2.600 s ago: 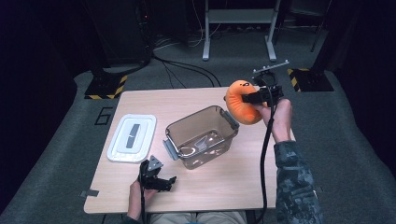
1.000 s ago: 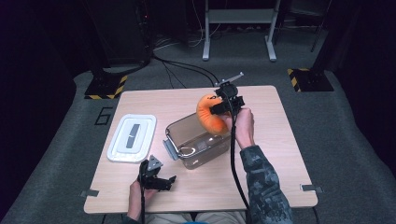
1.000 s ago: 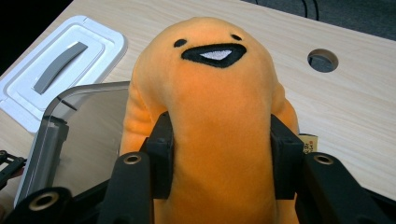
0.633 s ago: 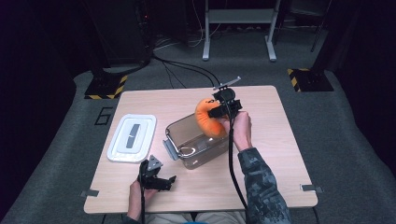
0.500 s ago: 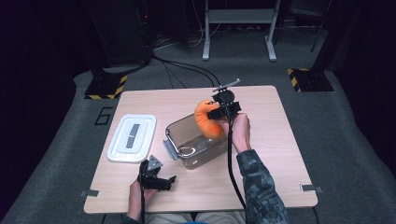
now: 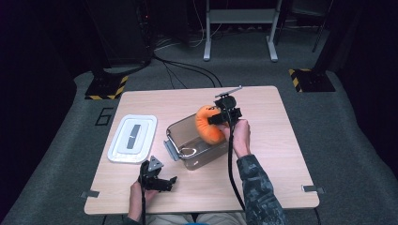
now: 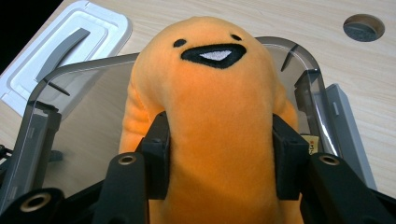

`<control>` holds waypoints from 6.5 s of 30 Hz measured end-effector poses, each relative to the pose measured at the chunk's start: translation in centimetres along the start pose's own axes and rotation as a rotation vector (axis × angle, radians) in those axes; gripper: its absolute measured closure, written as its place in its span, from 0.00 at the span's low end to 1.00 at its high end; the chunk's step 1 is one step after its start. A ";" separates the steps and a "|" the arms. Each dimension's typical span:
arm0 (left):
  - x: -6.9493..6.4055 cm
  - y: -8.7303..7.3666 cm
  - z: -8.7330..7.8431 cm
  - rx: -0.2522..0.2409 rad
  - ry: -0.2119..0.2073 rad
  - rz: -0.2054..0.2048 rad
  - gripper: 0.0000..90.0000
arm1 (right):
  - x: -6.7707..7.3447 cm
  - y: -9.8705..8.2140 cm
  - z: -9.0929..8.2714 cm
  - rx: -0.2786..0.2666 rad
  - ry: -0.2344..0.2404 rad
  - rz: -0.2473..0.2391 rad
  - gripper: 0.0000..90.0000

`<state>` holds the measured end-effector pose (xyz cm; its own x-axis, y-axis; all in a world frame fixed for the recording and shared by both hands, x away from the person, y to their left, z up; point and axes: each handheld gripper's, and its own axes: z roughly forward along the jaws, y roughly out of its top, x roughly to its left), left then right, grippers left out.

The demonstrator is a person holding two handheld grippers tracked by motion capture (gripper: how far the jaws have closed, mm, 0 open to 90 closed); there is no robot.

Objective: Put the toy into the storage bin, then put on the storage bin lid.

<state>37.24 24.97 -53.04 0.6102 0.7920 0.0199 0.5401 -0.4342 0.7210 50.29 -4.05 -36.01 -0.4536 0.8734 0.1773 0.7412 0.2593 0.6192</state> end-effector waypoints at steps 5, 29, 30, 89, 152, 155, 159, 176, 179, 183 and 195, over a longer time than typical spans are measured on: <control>-0.1 0.0 0.0 0.000 0.000 -0.010 0.04 | -0.5 -0.6 0.6 -0.001 0.020 0.014 0.55; 0.0 0.0 -0.1 0.005 -0.005 -0.012 0.05 | -0.5 -2.0 3.4 0.043 -0.085 -0.072 0.35; 0.0 0.0 0.0 -0.001 -0.002 -0.012 0.05 | -0.4 -2.0 3.3 0.043 -0.109 -0.083 0.36; -0.1 0.0 0.0 -0.009 0.003 -0.024 0.05 | -15.9 -15.6 -2.9 -0.216 -0.092 0.086 0.00; 11.1 5.0 -4.8 -0.078 0.102 -0.206 0.08 | -17.1 -19.8 2.0 -0.135 -0.252 0.018 0.00; 12.1 5.4 -4.6 -0.072 0.125 -0.216 0.08 | -17.1 -19.8 2.0 -0.134 -0.248 0.017 0.00; 13.7 5.8 -4.2 -0.069 0.149 -0.240 0.09 | -17.1 -19.7 2.1 -0.132 -0.249 0.021 0.00; 17.6 5.0 -0.5 0.032 0.224 -0.322 0.05 | -17.1 -19.4 2.3 -0.136 -0.246 0.006 0.00; 18.1 4.7 0.3 0.054 0.236 -0.340 0.03 | -17.1 -19.4 2.3 -0.135 -0.242 0.005 0.00; 18.8 4.4 0.9 0.062 0.226 -0.377 0.01 | -17.1 -19.4 2.3 -0.134 -0.242 0.008 0.00; 19.0 4.6 0.8 0.026 0.270 -0.345 0.36 | -17.1 -19.4 2.3 -0.135 -0.242 0.004 0.00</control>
<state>51.76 37.65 -49.86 0.2203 0.9748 -0.0362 0.7022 -0.1327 0.6995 44.80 -23.08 -52.87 -0.3077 0.9515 0.0024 0.6629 0.2126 0.7179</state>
